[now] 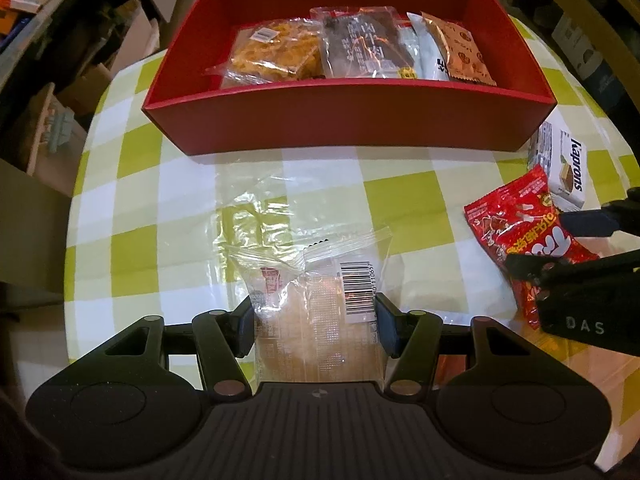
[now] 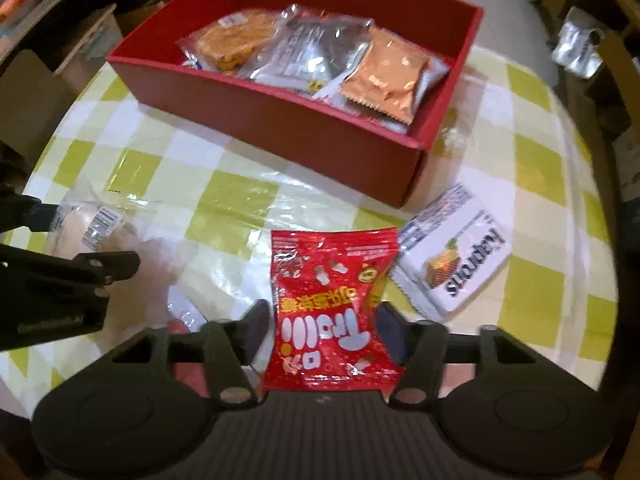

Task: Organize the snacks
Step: 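Close the right tool on the red Trolli bag while the left holds the bread bag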

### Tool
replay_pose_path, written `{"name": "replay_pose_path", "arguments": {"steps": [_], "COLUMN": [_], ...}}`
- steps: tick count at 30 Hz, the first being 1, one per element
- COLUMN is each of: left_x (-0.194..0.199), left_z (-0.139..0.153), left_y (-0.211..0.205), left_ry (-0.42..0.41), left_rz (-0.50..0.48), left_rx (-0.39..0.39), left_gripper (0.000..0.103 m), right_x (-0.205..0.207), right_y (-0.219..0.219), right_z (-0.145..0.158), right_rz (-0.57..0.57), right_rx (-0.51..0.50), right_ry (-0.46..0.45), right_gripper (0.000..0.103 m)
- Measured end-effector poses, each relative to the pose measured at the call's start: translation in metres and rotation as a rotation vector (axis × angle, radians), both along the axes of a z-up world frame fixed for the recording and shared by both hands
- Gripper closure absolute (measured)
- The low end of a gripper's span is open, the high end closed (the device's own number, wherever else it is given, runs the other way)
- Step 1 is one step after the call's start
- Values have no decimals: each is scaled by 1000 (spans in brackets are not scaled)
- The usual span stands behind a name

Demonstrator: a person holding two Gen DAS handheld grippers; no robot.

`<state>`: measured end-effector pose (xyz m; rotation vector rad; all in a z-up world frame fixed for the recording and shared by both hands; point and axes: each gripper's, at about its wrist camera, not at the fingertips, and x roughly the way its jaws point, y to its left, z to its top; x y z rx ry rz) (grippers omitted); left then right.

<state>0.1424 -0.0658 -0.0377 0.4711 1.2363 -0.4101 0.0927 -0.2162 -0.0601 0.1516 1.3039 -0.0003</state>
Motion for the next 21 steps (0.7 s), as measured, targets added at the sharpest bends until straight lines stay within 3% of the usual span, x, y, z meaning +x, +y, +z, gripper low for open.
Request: {"name": "replay_pose_path", "arguments": {"steps": [1, 2, 6, 10, 15, 20, 21], "left_x": [0, 0, -1, 0, 2, 4, 5], "left_z": [-1, -2, -8, -12, -15, -16, -16], "left_y": [0, 0, -1, 1, 2, 3, 3], "left_ry": [2, 3, 12, 23, 22, 26, 29], "left_rz": [2, 3, -7, -1, 7, 11, 12], "left_rx": [1, 3, 19, 29, 43, 40, 40], "left_gripper": [38, 38, 38, 38, 38, 37, 37], "right_x": [2, 4, 9, 13, 8, 6, 7], "right_y": [1, 4, 18, 20, 20, 19, 17], "right_z": [-6, -10, -17, -22, -22, -20, -18], "right_rz": [7, 20, 61, 36, -2, 1, 5], "right_rx": [-5, -18, -58, -80, -93, -90, -92], "right_ry": [18, 22, 41, 88, 0, 10, 7], "right_gripper": [26, 16, 0, 0, 0, 0, 9]}}
